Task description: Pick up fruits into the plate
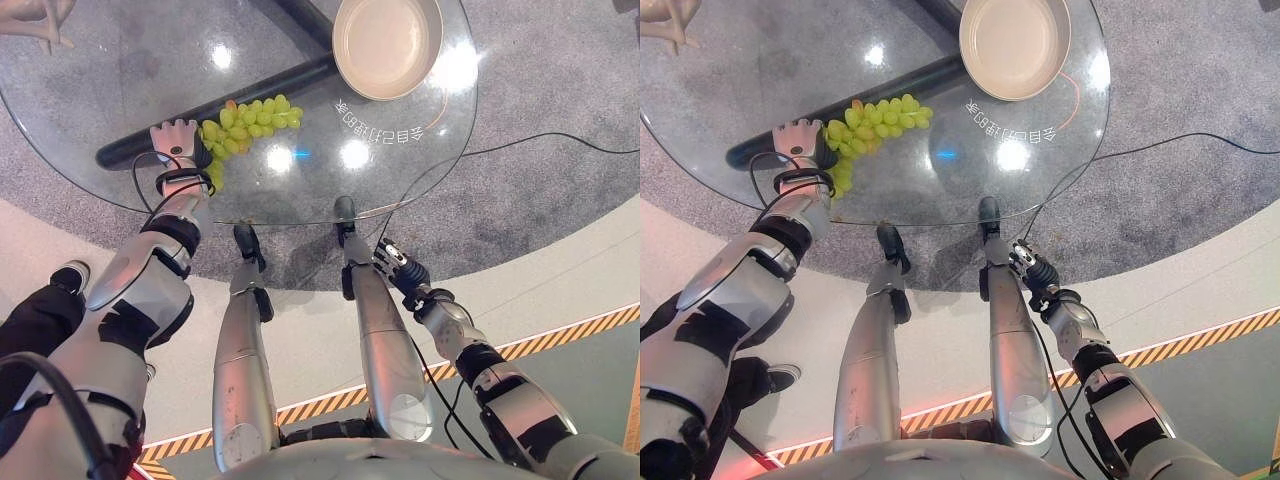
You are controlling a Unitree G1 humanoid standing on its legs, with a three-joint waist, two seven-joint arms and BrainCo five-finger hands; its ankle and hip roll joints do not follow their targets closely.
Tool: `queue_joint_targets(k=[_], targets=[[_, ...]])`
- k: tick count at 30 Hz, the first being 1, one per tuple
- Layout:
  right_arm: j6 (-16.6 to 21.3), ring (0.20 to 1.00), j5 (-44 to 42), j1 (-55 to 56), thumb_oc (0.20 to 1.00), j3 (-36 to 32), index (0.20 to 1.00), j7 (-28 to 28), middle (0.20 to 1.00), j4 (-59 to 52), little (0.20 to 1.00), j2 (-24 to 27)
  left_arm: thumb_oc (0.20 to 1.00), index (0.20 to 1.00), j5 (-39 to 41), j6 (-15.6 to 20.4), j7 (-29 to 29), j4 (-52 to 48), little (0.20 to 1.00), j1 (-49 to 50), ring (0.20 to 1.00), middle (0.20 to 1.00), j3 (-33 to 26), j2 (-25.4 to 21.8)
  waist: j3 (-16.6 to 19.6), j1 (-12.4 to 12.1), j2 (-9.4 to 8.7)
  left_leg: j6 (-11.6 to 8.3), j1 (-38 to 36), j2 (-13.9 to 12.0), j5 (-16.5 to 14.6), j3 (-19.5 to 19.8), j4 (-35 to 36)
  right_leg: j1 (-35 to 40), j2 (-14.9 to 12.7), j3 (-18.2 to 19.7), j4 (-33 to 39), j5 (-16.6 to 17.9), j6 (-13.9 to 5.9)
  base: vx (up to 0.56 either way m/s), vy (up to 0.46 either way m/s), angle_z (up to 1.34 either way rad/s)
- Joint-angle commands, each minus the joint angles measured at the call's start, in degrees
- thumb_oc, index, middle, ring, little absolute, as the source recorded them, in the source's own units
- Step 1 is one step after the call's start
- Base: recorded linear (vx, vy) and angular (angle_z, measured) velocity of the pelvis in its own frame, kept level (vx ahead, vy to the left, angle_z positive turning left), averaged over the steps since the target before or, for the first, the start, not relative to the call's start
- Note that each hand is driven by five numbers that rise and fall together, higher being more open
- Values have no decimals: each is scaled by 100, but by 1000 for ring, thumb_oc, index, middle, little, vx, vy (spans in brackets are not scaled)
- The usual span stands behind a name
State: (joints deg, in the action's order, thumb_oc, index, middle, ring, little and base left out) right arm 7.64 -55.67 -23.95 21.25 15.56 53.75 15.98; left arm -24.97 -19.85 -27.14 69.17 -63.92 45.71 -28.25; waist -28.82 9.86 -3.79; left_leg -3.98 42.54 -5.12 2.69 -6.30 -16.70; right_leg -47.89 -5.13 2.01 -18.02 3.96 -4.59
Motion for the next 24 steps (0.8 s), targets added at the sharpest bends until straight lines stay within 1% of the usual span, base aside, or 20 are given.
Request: queue_joint_targets(k=[1, 7, 9, 12, 14, 17, 24], targets=[[105, 1000, -129, 256, 1000, 161, 1000, 125, 1000, -257, 1000, -26, 200, 200, -128, 95, -30, 66, 200, 284, 200, 200, -201, -16, -97, 21, 77, 208, -179, 583, -219, 122, 142, 115, 796, -220, -125, -195, 288, 0, 0, 0], [107, 1000, -106, 282, 1000, 132, 1000, 141, 1000, -245, 1000, -23, 200, 200, 31, 291, -132, -9, 200, 355, 200, 200, -279, -63, -97, -29, 133, 216, -500, 551, -201, 149, 287, 402, 782, -214, -108, -270, 279, 0, 0, 0], [137, 1000, -98, 312, 1000, 103, 1000, 162, 1000, -244, 1000, -21, 200, 200, 152, 480, -244, -81, 200, 422, 200, 200, -359, -109, -97, -64, 175, 219, -670, 548, -189, 168, 352, 556, 770, -231, -101, -306, 279, 8, 33, 1], [151, 1000, -81, 351, 1000, 75, 1000, 153, 1000, -265, 1000, -19, 200, 200, 209, 580, -276, -192, 200, 480, 200, 200, -410, -160, -97, -86, 217, 224, -812, 550, -198, 179, 378, 677, 744, -248, -102, -331, 271, 4, 13, 0], [183, 1000, -48, 415, 1000, 13, 1000, 168, 1000, -322, 1000, 2, 200, 200, 270, 712, -315, -368, 200, 586, 200, 200, -516, -257, -97, -126, 271, 234, -1058, 557, -224, 191, 421, 908, 683, -292, -77, -367, 254, 25, 45, 0], [212, 1000, -26, 483, 1000, -41, 1000, 180, 1000, -388, 1000, 6, 200, 200, 277, 844, -339, -533, 200, 713, 200, 200, -641, -371, -97, -164, 299, 234, -1351, 543, -254, 185, 475, 1198, 625, -329, -35, -416, 237, 36, 42, 2], [381, 1000, -49, 720, 1000, -195, 1000, 290, 1000, -789, 1000, 58, 200, 200, 193, 955, -289, -1157, 200, 1033, 200, 200, -906, -742, -97, -249, 359, 227, -2094, 496, -299, 165, 671, 1936, 496, -410, 88, -507, 189, 43, 40, 3]])
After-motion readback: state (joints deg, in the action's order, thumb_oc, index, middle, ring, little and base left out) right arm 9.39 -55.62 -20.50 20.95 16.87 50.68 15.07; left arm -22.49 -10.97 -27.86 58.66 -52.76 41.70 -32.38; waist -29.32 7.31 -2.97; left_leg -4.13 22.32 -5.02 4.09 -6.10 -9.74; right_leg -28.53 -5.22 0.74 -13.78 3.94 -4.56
